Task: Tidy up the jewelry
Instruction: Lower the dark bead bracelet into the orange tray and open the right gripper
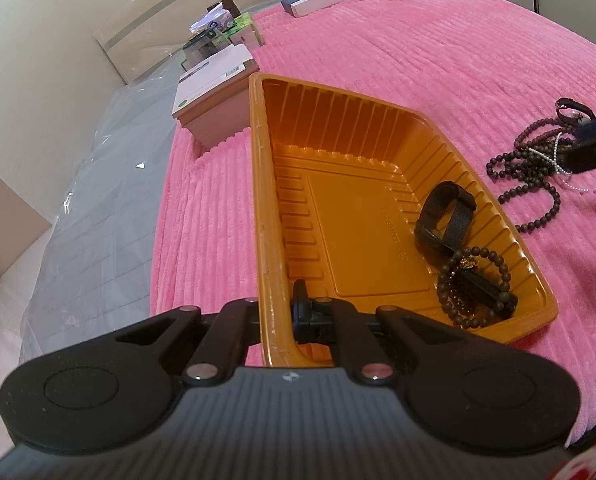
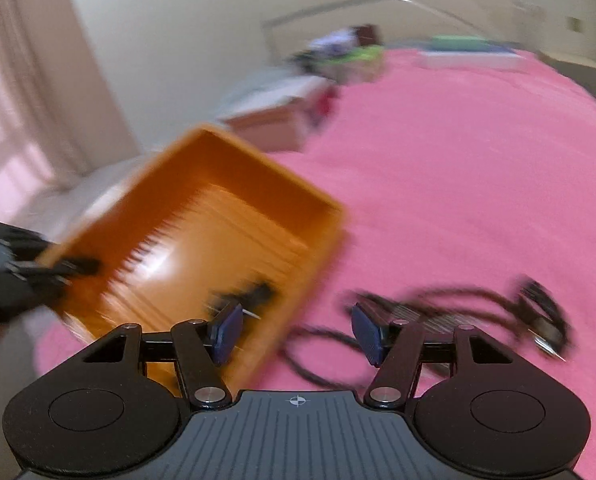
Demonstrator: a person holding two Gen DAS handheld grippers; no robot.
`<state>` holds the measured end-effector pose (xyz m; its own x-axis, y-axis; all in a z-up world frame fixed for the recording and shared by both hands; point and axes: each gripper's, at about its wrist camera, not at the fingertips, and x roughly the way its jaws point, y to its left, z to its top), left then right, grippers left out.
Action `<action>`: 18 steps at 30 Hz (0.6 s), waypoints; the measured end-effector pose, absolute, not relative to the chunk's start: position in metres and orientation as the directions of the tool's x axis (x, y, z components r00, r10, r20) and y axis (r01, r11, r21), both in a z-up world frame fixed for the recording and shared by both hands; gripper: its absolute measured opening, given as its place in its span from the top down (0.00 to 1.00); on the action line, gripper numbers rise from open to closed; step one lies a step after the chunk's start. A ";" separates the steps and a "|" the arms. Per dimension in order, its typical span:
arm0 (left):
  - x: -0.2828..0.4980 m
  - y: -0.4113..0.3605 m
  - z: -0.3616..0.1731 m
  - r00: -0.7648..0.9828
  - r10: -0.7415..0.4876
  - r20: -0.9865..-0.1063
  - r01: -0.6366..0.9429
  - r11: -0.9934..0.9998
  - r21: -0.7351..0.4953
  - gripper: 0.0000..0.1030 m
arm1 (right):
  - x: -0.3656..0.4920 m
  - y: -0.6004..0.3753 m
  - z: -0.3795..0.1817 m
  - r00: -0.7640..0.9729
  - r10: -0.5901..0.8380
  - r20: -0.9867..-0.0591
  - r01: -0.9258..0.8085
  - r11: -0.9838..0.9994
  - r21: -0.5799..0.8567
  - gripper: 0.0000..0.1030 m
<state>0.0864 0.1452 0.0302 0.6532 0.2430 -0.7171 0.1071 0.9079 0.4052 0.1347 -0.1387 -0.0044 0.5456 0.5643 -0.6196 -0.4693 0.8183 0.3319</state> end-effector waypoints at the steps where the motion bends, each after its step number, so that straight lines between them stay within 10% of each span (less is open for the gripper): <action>1: 0.086 0.145 0.030 0.654 0.243 -0.717 0.106 0.909 0.404 0.97 | 0.133 -0.155 -0.011 0.564 0.529 -0.634 -0.433 0.843 0.319 0.41; 18: 0.088 0.142 0.031 0.649 0.256 -0.716 0.097 0.906 0.412 0.97 | 0.158 -0.284 -0.053 0.747 0.170 -0.643 -0.151 0.985 0.085 0.50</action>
